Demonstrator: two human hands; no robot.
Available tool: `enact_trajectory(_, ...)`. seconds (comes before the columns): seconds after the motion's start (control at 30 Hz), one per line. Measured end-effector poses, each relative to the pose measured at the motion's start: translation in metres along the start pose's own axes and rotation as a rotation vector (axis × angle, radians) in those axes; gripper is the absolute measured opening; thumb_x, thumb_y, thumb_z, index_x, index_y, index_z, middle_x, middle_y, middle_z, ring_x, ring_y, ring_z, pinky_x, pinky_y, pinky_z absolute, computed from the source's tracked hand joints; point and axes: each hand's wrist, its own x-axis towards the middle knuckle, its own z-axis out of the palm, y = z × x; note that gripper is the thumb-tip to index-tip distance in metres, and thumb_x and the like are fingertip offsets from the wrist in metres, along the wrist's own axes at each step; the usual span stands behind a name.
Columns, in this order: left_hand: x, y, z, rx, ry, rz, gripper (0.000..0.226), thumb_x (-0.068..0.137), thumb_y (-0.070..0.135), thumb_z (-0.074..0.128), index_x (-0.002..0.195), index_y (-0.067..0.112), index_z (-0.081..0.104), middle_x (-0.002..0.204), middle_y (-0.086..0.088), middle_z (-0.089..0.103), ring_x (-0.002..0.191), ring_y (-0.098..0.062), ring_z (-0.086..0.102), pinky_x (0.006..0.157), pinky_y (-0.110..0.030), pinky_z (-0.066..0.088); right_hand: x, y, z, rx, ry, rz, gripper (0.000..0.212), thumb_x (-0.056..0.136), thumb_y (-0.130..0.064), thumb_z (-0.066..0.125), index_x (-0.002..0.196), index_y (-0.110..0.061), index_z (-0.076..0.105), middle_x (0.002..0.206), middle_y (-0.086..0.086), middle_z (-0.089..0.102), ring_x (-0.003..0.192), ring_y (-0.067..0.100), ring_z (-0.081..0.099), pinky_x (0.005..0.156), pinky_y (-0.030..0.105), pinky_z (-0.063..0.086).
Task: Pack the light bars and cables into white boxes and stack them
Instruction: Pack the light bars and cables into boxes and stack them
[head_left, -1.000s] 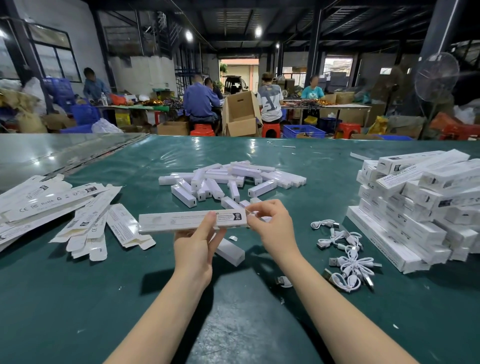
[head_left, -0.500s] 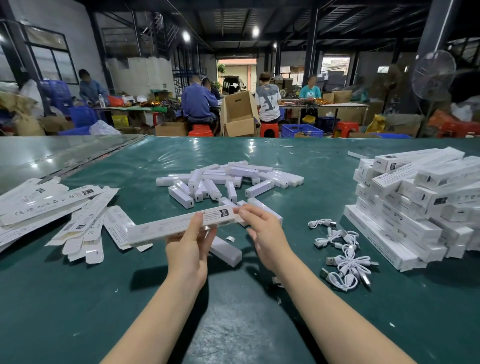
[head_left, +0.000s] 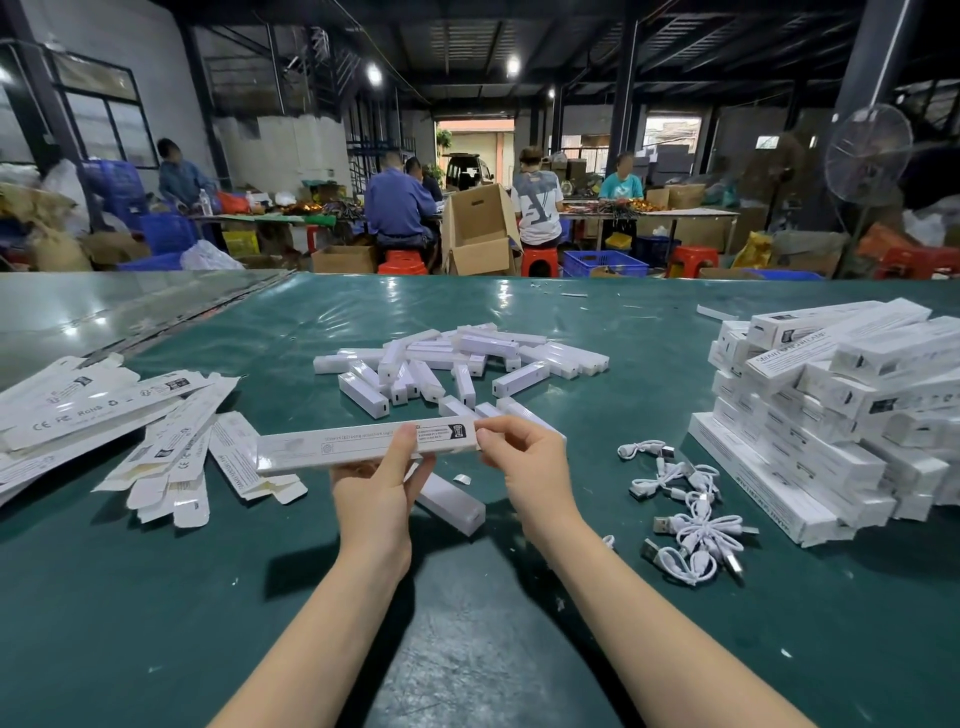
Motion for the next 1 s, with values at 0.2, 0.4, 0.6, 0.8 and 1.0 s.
enact_trajectory(0.2, -0.0010, -0.0042, 0.0010, 0.011, -0.012, 0.024, 0.025, 0.085, 0.001, 0.061, 0.108, 0.001, 0.051, 0.095, -0.012, 0.062, 0.091, -0.023, 0.063, 0.064, -0.021, 0.056, 0.0001, -0.0019, -0.0010, 0.140, -0.036, 0.045, 0.023, 0.087, 0.006, 0.055, 0.092, -0.014, 0.064, 0.083, 0.010, 0.058, 0.067, 0.012, 0.055, 0.063, 0.015, 0.050)
enact_trajectory(0.4, -0.0020, -0.0030, 0.0012, -0.020, -0.028, 0.014, 0.015, 0.085, 0.002, 0.061, 0.097, 0.004, 0.053, 0.092, -0.010, 0.063, 0.087, -0.020, 0.064, 0.065, -0.021, 0.056, 0.0010, -0.0048, -0.0024, 0.378, -0.057, 0.116, 0.028, 0.086, 0.011, 0.049, 0.086, -0.015, 0.060, 0.071, 0.001, 0.066, 0.065, 0.011, 0.063, 0.062, 0.018, 0.053)
enact_trajectory(0.6, -0.0017, -0.0024, 0.0025, -0.009, -0.041, 0.033, 0.019, 0.084, 0.000, 0.062, 0.099, 0.003, 0.052, 0.092, -0.010, 0.063, 0.090, -0.023, 0.064, 0.070, -0.024, 0.057, 0.0011, -0.0012, -0.0019, 0.449, -0.091, 0.131, 0.019, 0.087, 0.007, 0.052, 0.082, -0.007, 0.064, 0.069, 0.001, 0.068, 0.063, 0.008, 0.066, 0.063, 0.018, 0.054)
enact_trajectory(0.8, -0.0037, -0.0001, 0.0037, -0.025, -0.071, 0.001, 0.012, 0.082, 0.000, 0.062, 0.088, 0.008, 0.054, 0.086, -0.006, 0.065, 0.077, -0.012, 0.069, 0.068, -0.022, 0.057, 0.0046, 0.0007, -0.0068, 0.530, -0.025, 0.181, 0.018, 0.084, 0.010, 0.055, 0.077, -0.004, 0.063, 0.063, 0.001, 0.068, 0.060, 0.011, 0.066, 0.059, 0.018, 0.054)
enact_trajectory(1.0, -0.0029, 0.0023, 0.0038, -0.036, -0.110, -0.020, 0.008, 0.085, 0.000, 0.059, 0.089, 0.005, 0.054, 0.088, -0.010, 0.065, 0.074, -0.011, 0.070, 0.072, -0.023, 0.058, 0.0047, 0.0022, -0.0067, 0.401, 0.012, 0.134, 0.018, 0.084, 0.008, 0.057, 0.074, -0.006, 0.062, 0.074, 0.006, 0.064, 0.074, 0.016, 0.060, 0.067, 0.016, 0.055)
